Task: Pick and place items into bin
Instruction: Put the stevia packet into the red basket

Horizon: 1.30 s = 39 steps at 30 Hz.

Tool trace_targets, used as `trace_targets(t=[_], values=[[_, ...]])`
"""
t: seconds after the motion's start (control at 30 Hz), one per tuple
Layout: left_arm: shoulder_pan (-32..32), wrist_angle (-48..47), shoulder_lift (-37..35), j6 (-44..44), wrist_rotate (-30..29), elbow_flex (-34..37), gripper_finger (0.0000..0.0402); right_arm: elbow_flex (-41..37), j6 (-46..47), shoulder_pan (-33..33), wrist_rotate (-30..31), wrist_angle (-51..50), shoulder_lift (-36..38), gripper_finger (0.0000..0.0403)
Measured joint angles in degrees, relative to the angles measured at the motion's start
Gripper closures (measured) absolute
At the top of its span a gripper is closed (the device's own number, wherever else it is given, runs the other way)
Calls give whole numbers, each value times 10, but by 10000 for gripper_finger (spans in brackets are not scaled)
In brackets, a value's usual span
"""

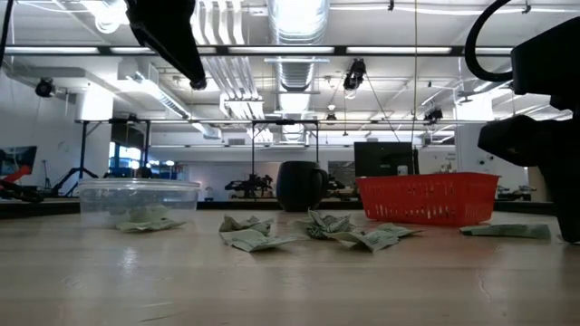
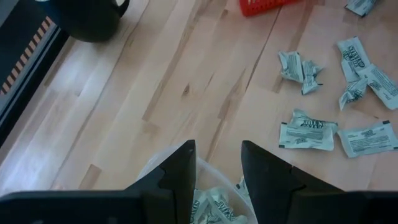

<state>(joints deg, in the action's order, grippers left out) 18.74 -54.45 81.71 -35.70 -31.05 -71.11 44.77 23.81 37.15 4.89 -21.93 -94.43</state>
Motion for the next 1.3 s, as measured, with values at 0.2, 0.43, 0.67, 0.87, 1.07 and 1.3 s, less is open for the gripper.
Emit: trace_targets(t=[0.2, 0.43, 0.67, 0.87, 1.07, 1.3], values=[[0, 0, 0, 0, 0, 0, 289, -1, 4, 1, 6, -2, 7, 238], [0, 0, 0, 0, 0, 1, 289, -2, 33, 1, 10, -3, 8, 294], [0, 0, 0, 0, 0, 2, 289, -2, 61, 1, 10, -3, 11, 337], [1, 0, 0, 0, 0, 2, 289, -1, 78, 1, 7, -4, 31, 356], [1, 0, 0, 1, -3, 2, 289, 12, 78, 1, 9, -4, 52, 359], [0, 0, 0, 1, -8, 3, 289, 37, 77, 1, 75, -43, 83, 360]])
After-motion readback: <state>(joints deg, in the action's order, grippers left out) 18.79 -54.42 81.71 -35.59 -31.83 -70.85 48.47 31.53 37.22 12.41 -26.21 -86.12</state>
